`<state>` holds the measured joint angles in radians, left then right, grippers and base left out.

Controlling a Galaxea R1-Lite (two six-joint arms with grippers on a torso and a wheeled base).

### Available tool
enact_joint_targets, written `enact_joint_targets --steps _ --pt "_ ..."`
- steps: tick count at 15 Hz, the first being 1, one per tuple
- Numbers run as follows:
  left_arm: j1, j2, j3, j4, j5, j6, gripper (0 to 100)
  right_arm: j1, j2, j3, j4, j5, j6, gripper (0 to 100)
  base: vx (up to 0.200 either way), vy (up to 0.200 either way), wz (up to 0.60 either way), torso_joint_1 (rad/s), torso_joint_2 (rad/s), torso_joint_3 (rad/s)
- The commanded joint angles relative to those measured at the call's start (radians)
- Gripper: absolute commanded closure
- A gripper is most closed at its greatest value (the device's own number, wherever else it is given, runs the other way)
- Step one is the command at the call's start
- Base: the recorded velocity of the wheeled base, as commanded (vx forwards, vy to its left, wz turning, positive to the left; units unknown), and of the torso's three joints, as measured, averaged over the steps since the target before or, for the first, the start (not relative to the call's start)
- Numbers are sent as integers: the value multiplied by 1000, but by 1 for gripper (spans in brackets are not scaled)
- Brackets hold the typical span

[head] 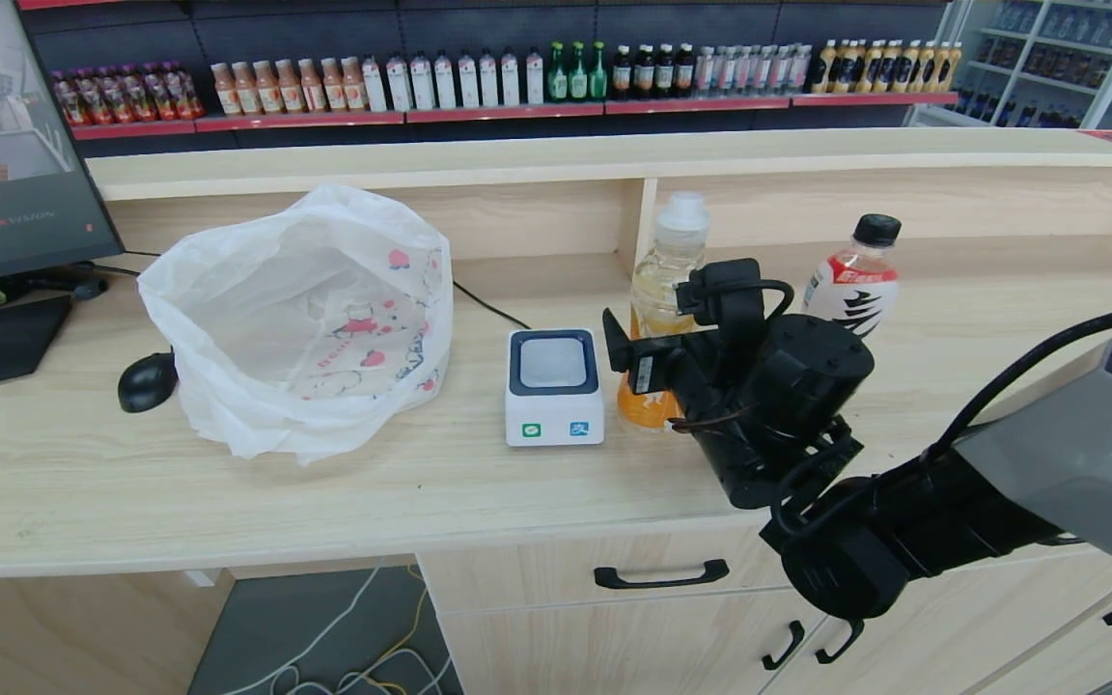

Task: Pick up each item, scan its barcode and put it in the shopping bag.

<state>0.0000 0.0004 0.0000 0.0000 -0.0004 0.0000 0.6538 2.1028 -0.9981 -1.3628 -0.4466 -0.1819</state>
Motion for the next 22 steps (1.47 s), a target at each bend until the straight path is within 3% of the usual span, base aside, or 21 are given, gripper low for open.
enact_joint_targets --steps 1,2,3,22 --pt "0 0 0 0 0 0 0 0 3 -1 1 0 2 0 0 0 0 0 0 0" --pt "0 0 0 0 0 0 0 0 3 -1 1 0 4 0 0 0 0 0 0 0" --pt "0 0 0 0 0 0 0 0 3 -1 1 0 6 100 0 0 0 0 0 0" --pt "0 0 0 0 0 0 0 -5 -44 4 -4 0 19 100 0 0 0 0 0 0"
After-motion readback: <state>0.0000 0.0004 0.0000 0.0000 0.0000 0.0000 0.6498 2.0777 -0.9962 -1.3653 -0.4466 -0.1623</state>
